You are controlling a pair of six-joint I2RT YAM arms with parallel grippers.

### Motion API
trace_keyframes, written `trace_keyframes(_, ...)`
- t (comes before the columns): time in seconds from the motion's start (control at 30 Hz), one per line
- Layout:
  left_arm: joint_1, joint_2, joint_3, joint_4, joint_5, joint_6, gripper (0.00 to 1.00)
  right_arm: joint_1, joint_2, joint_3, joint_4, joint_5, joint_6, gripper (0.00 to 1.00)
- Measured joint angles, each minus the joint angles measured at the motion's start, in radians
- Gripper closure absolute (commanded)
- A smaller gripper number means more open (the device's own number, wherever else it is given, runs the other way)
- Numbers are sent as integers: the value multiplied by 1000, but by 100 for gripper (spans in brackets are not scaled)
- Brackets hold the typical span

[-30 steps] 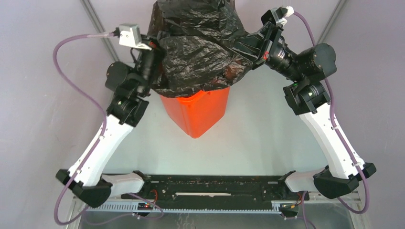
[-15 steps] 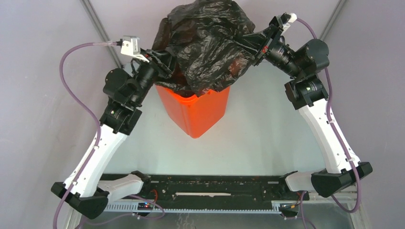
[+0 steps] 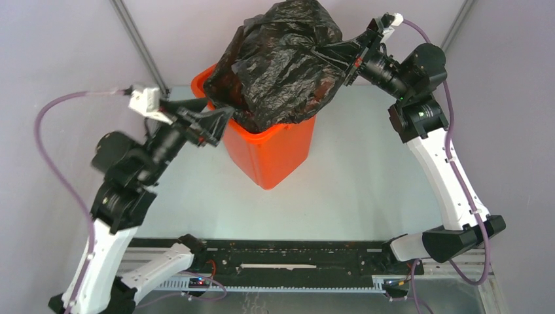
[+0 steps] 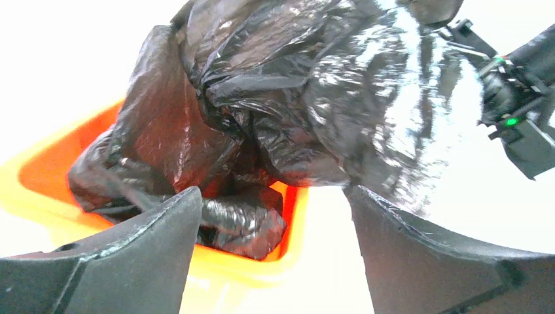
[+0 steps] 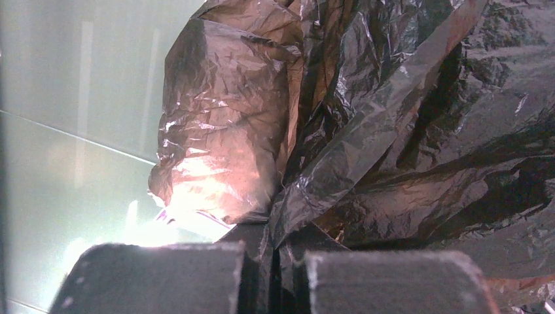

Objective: Put the trash bags into the trash bin

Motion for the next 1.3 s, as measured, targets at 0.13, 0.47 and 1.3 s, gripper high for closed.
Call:
trace_keyframes(0.13,0,-97,-1,-55,-50,14,25,-5,0,0,-1,0,0,100)
trace_keyframes(0.47,0,68,10,-86,-153,4,42,28,-11,-1,-34,9,-26,100)
trace_keyframes(1.3,2,-5,12,-94,-177,59,12,-8,-44,11,-168,-27,-125,100)
